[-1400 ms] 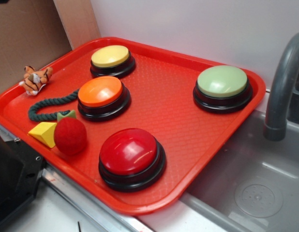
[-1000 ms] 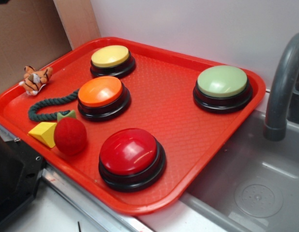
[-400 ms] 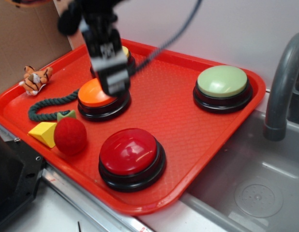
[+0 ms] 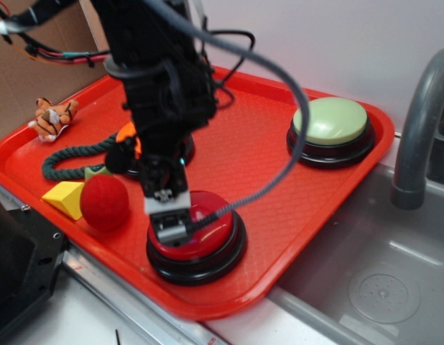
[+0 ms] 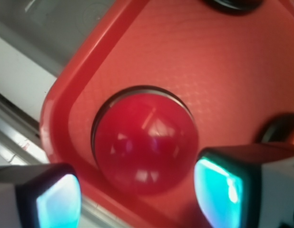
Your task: Push the red button.
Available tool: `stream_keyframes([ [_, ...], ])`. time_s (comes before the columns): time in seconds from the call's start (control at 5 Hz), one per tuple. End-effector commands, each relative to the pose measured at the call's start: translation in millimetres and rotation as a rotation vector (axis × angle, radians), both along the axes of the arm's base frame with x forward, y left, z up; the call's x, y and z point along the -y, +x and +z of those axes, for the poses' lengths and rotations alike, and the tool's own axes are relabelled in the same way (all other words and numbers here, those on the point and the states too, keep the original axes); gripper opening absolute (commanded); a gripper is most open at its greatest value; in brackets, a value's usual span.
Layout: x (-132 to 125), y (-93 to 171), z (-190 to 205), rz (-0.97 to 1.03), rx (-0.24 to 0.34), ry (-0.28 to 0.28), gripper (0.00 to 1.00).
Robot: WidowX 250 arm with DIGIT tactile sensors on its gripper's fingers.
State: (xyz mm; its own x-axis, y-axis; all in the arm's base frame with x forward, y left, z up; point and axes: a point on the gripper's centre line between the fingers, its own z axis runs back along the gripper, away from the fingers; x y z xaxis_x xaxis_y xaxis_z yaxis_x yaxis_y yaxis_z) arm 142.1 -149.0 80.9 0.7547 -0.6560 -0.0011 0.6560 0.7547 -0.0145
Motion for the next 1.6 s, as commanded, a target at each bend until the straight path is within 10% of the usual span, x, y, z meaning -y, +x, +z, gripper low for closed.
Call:
stream_keyframes([
  [0.0, 4, 10, -8, -0.114, -0.039, 0.025, 1.0],
  [0.4, 0, -2, -16, -0.109, -0.134, 0.136, 1.0],
  [0.6, 2, -15, -15, -0.104, -0.202, 0.054, 1.0],
  [1.4, 1, -3, 76, -0.095, 0.157, 0.091, 1.0],
])
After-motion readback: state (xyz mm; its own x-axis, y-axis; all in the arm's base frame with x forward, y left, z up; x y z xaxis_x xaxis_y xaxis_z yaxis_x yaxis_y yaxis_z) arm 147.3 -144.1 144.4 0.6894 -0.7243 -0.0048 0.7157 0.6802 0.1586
